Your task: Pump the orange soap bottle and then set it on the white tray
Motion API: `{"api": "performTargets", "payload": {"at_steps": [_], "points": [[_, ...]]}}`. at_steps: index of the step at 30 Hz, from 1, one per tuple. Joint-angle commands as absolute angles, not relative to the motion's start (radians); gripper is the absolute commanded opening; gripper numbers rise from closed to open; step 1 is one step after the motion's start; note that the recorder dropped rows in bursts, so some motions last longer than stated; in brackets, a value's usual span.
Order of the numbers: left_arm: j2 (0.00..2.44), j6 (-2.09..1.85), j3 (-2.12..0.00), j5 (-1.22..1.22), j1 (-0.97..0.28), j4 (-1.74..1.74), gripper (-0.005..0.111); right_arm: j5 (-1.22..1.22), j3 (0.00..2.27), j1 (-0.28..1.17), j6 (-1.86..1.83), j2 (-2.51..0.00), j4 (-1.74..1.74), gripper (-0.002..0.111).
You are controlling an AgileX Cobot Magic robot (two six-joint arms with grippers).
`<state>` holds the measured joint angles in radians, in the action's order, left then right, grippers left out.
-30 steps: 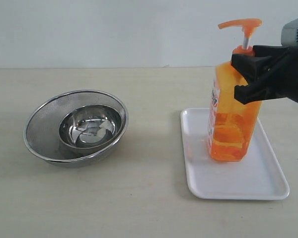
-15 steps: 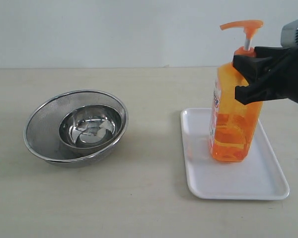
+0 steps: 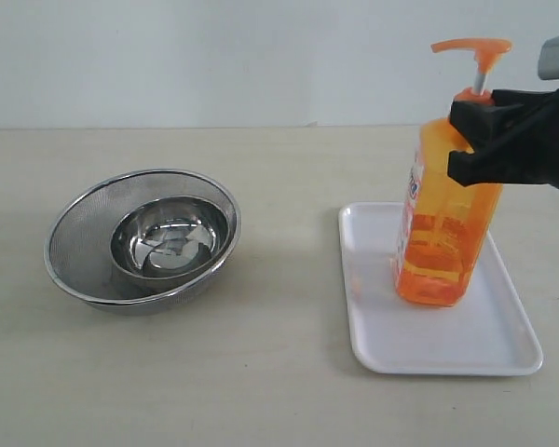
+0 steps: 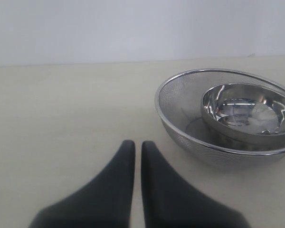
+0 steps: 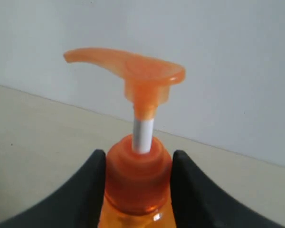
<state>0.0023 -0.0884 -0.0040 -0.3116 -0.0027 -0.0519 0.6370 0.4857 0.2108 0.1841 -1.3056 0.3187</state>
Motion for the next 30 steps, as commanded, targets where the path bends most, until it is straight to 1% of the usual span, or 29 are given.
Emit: {"api": "performTargets", "payload": {"at_steps": [1, 3, 14, 15, 16, 17, 21, 23, 25, 30], "points": [[0.000, -0.082, 0.000, -0.310, -0.001, -0.062, 0.005, 0.698, 0.500, 0.208, 0.193, -1.291, 0.391, 0.044], [0.000, -0.082, 0.000, -0.310, -0.001, -0.062, 0.005, 0.698, 0.500, 0.208, 0.203, -1.291, 0.410, 0.045], [0.000, -0.082, 0.000, -0.310, -0.001, -0.062, 0.005, 0.689, 0.500, 0.208, 0.212, -1.270, 0.412, 0.045], [0.000, -0.082, 0.000, -0.310, -0.001, -0.062, 0.005, 0.684, 0.500, 0.208, 0.217, -1.263, 0.412, 0.047], [0.000, -0.082, 0.000, -0.310, -0.001, -0.062, 0.005, 0.684, 0.500, 0.208, 0.219, -1.255, 0.410, 0.050], [0.000, -0.082, 0.000, -0.310, -0.001, -0.062, 0.005, 0.682, 0.500, 0.208, 0.224, -1.248, 0.410, 0.057], [0.000, -0.082, 0.000, -0.310, -0.001, -0.062, 0.005, 0.635, 0.500, 0.208, 0.233, -1.223, 0.400, 0.092], [0.000, -0.082, 0.000, -0.310, -0.001, -0.062, 0.005, 0.598, 0.500, 0.208, 0.233, -1.219, 0.400, 0.100], [0.000, -0.082, 0.000, -0.310, -0.001, -0.062, 0.005, 0.570, 0.500, 0.208, 0.238, -1.219, 0.400, 0.105], [0.000, -0.082, 0.000, -0.310, -0.001, -0.062, 0.005, 0.553, 0.500, 0.210, 0.265, -1.219, 0.400, 0.105]]}}
